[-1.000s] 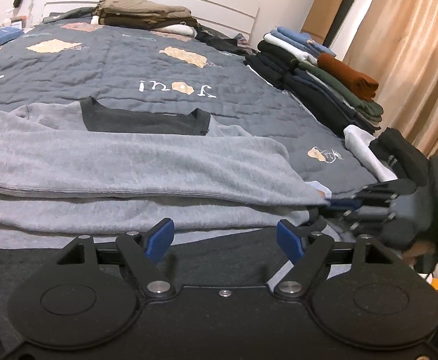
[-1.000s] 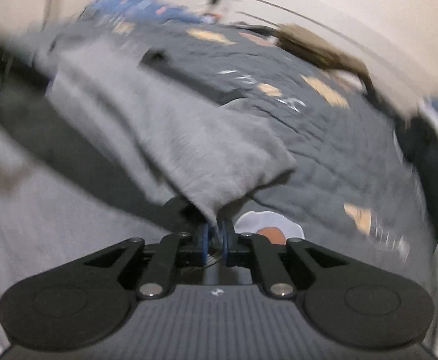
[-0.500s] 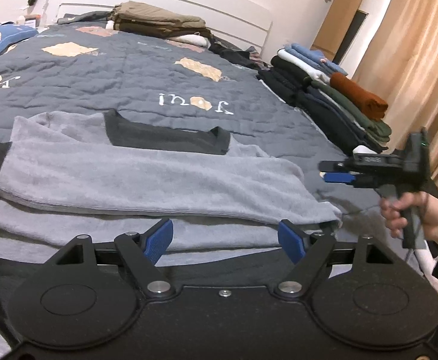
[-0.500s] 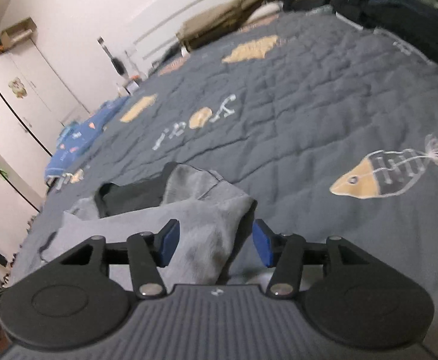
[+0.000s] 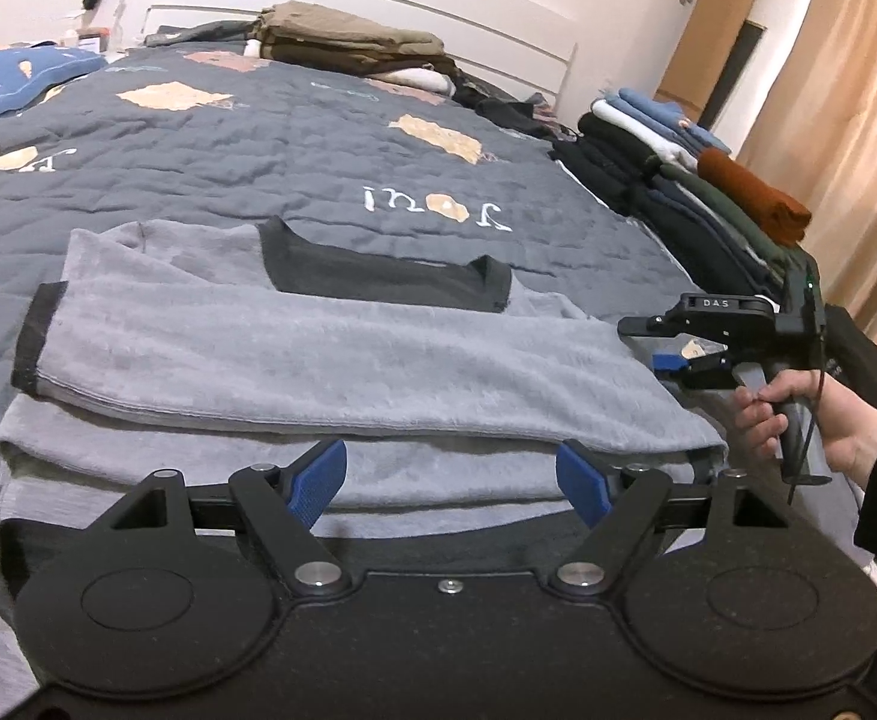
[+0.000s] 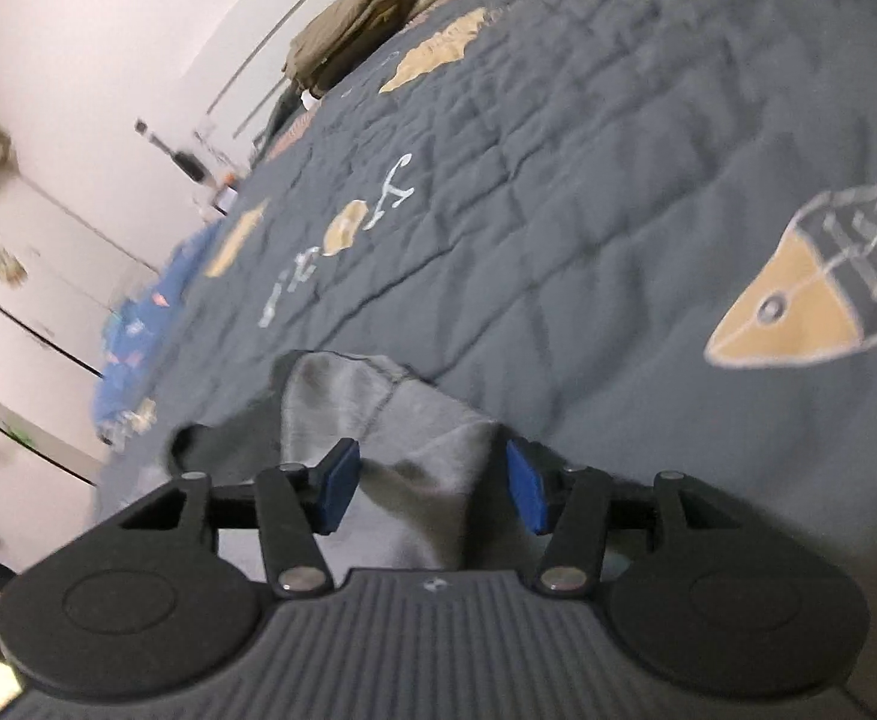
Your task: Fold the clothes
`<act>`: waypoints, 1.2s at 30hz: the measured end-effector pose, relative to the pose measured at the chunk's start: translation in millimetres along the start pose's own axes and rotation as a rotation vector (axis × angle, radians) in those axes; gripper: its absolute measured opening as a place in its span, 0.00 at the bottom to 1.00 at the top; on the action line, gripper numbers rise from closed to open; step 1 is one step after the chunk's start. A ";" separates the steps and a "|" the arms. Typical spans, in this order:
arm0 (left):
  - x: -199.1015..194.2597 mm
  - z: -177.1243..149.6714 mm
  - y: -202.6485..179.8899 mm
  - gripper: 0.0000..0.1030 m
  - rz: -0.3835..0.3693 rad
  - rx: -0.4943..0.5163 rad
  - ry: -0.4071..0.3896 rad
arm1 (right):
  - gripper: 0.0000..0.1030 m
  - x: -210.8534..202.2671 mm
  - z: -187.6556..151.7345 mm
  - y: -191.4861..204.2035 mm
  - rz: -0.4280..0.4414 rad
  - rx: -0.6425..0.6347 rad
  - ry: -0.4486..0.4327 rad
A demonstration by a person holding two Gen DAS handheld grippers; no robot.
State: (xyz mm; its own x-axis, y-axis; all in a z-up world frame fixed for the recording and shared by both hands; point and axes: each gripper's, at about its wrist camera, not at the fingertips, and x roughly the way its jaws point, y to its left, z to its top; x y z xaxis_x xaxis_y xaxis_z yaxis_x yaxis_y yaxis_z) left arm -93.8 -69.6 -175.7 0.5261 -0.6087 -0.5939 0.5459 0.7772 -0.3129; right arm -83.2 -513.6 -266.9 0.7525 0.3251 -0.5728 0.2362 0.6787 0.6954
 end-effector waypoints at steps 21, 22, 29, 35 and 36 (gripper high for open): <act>-16.0 49.5 60.5 0.87 0.127 0.013 -0.084 | 0.10 8.6 9.1 22.3 -0.106 -0.083 -0.082; -15.2 55.7 72.8 0.87 0.149 0.005 -0.083 | 0.10 7.3 8.6 20.8 -0.096 -0.087 -0.065; 15.8 90.3 171.5 0.86 0.206 -0.198 -0.045 | 0.38 2.6 7.2 23.8 -0.070 -0.144 0.001; 55.2 101.3 227.2 0.84 0.151 -0.313 0.003 | 0.44 10.1 2.8 23.0 -0.065 -0.156 -0.004; 62.1 100.9 232.1 0.82 0.156 -0.314 0.017 | 0.44 11.7 2.4 22.7 -0.064 -0.159 -0.008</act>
State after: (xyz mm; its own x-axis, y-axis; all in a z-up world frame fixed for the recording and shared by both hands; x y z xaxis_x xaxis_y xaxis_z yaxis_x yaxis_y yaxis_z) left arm 131.4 57.0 -210.5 0.5746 -0.4783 -0.6641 0.2316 0.8733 -0.4286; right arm -67.6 -496.0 -256.8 0.7441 0.2729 -0.6098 0.1841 0.7937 0.5798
